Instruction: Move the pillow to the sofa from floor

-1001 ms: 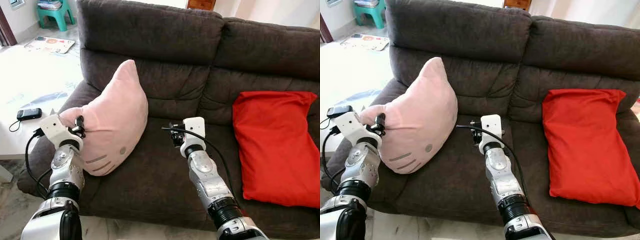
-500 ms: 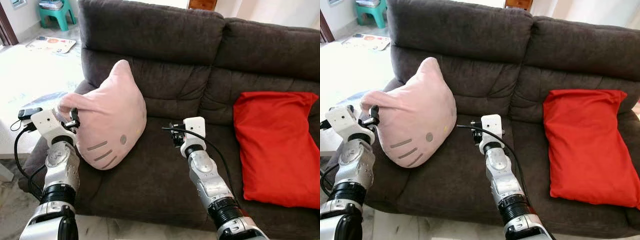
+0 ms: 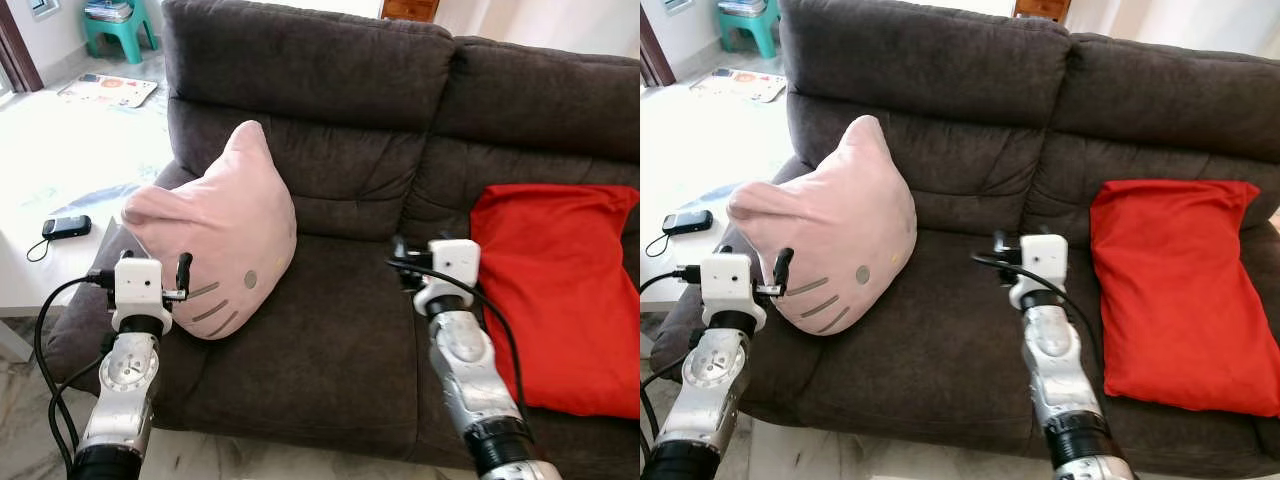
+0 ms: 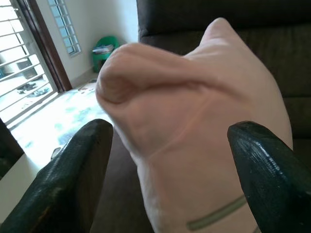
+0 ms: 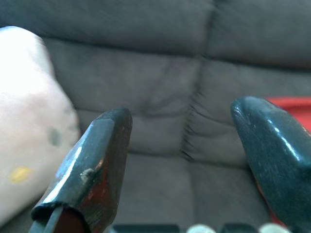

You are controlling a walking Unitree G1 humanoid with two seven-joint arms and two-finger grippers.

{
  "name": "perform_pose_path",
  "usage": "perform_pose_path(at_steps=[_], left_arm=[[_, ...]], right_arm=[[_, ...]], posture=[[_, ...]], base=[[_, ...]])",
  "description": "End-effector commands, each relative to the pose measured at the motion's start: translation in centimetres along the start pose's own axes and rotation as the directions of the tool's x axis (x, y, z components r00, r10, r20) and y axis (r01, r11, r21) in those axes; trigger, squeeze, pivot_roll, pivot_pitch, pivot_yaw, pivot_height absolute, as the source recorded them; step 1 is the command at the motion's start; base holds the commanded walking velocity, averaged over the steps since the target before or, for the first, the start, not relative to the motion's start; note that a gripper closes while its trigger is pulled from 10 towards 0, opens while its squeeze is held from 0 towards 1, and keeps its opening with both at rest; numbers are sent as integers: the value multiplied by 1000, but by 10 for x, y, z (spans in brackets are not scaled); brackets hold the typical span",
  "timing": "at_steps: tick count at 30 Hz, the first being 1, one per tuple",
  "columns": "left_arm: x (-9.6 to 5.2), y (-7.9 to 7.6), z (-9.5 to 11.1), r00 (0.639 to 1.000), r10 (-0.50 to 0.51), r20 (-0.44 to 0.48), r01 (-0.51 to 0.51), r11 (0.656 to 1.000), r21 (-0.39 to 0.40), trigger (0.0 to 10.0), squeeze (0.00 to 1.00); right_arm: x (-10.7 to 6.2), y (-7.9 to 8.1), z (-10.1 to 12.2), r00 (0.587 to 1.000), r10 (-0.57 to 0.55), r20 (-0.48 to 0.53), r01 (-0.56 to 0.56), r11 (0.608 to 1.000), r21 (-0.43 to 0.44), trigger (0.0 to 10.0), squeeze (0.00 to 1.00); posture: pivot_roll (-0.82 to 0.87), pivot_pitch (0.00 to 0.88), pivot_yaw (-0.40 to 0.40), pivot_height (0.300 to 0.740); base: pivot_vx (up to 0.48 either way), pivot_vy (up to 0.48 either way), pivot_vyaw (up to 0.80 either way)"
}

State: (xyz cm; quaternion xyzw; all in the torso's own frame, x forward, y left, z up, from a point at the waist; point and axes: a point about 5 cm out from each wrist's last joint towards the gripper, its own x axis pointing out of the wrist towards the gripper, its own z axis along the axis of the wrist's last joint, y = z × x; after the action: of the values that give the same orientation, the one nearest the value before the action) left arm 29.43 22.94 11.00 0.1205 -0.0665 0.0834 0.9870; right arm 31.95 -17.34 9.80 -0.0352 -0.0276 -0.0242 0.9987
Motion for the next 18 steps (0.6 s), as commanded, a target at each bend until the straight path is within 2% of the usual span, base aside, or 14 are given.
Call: perform_pose_path(at_steps=[1,7,9,12,13,18], left_arm=[[-5,3,-6,999,21,-27,-20,1000,24,10000,0],[-12,7,-16,996,21,-83,-17,999,44,10000,0],[-14,7,-21,994,16,-107,-11,999,46,10000,0],[-20,9,-40,981,22,-195,-17,1000,25,10000,0],[-25,9,-51,970,13,-244,-7,1000,27,10000,0],[-38,12,-73,938,22,-347,-21,1000,6,10000,0]], right_arm=[[-9,-25,-12,996,-77,-36,78,997,19,10000,0],[-29,-58,-44,968,-197,-157,203,979,23,10000,0],[-35,-63,-54,956,-214,-201,224,974,29,10000,0],[-51,-66,-79,927,-223,-302,240,971,19,10000,0],[-62,-68,-94,899,-232,-372,252,968,5,10000,0],[-85,-71,-118,832,-256,-492,292,956,-3,10000,0]], posture=[[146,72,-81,740],[139,61,-58,740],[141,60,-55,740],[139,54,-50,740],[144,51,-49,740],[147,32,-44,740]], base=[[0,0,0],[0,0,0],[0,0,0],[0,0,0],[0,0,0],[0,0,0]])
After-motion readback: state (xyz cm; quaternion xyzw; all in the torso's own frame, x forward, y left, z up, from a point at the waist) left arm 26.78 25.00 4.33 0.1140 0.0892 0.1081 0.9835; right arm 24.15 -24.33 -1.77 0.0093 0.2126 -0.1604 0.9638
